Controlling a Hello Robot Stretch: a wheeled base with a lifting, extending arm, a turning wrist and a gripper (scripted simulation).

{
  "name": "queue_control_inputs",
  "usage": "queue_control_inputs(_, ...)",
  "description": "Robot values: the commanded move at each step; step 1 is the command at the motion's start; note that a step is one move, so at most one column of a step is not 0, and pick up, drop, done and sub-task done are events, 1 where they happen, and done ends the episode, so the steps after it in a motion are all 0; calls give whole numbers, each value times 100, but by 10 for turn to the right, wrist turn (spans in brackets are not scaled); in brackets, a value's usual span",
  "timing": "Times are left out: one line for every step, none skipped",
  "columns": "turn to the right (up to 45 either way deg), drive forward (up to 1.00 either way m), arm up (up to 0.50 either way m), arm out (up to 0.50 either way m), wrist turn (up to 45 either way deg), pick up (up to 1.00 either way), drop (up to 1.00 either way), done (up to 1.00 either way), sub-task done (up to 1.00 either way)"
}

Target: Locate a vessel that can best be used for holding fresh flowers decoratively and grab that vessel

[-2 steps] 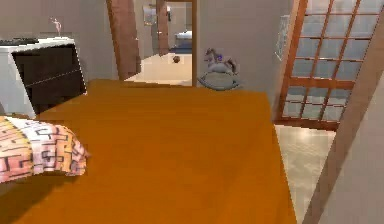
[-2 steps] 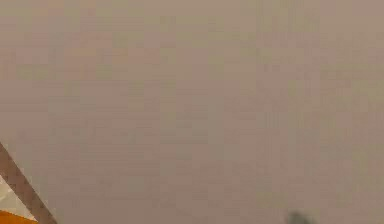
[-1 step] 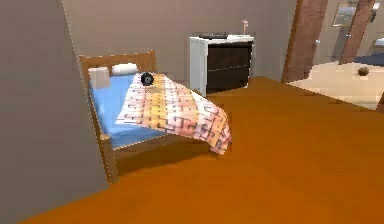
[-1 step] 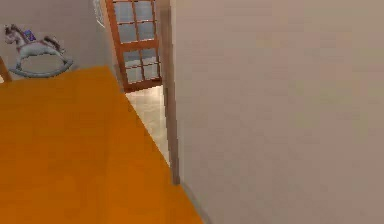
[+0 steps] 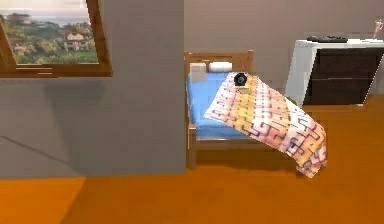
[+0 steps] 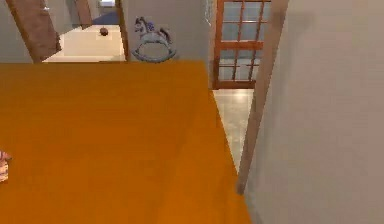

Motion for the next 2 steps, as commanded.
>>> queue_control_inputs(0,10,0,0,0,0,0,0,0)
queue_control_inputs(450,0,0,0,0,0,0,0,0)
